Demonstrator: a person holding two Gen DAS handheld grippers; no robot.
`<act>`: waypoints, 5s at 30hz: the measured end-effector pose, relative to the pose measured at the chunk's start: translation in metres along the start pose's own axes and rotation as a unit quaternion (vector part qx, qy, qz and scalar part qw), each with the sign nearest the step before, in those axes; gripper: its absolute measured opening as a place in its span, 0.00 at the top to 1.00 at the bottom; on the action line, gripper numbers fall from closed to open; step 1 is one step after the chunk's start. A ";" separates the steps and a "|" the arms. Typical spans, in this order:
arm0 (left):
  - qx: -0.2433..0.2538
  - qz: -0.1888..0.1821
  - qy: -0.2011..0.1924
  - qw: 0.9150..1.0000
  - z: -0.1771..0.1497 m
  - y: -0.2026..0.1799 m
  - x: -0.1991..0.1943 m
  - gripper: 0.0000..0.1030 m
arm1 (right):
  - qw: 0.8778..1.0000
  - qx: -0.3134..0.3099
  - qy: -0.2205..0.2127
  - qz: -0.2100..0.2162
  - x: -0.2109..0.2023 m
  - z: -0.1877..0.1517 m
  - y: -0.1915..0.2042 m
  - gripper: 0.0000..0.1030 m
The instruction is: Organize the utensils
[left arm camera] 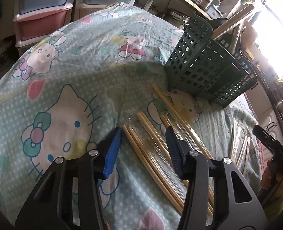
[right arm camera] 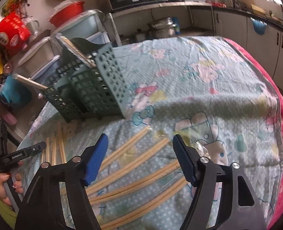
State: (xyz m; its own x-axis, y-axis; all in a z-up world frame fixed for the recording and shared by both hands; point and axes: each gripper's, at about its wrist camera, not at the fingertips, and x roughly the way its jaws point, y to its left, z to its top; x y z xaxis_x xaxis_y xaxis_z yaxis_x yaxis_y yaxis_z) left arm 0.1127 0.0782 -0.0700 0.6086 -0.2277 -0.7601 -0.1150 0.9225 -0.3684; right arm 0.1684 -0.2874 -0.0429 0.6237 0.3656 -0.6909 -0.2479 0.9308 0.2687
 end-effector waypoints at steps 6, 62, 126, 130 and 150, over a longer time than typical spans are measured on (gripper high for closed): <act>0.008 0.012 -0.005 1.000 0.002 -0.001 0.004 0.71 | 0.999 0.004 0.031 -0.011 0.021 0.005 -0.009 0.46; 0.031 -0.054 -0.077 0.995 0.028 -0.029 -0.053 0.95 | 0.995 0.059 -0.070 0.046 -0.051 0.020 -0.031 0.99; 0.186 -0.177 -0.257 0.932 0.150 -0.197 -0.143 0.97 | 0.954 -0.087 -0.262 0.114 -0.168 0.126 0.090 0.99; 0.186 -0.168 -0.266 0.931 0.159 -0.198 -0.143 0.97 | 0.951 -0.090 -0.269 0.119 -0.171 0.137 0.095 0.99; 0.188 -0.130 -0.294 0.928 0.183 -0.200 -0.130 0.97 | 0.948 -0.087 -0.279 0.128 -0.160 0.176 0.112 0.99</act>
State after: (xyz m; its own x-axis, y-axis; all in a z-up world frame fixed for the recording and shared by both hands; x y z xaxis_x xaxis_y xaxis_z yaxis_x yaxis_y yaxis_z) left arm 0.2001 -0.0195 0.2003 0.9134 -0.3497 -0.2086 0.3097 0.9292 -0.2016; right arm 0.1717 -0.2412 0.2157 0.8096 0.5695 -0.1421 -0.5321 0.8143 0.2317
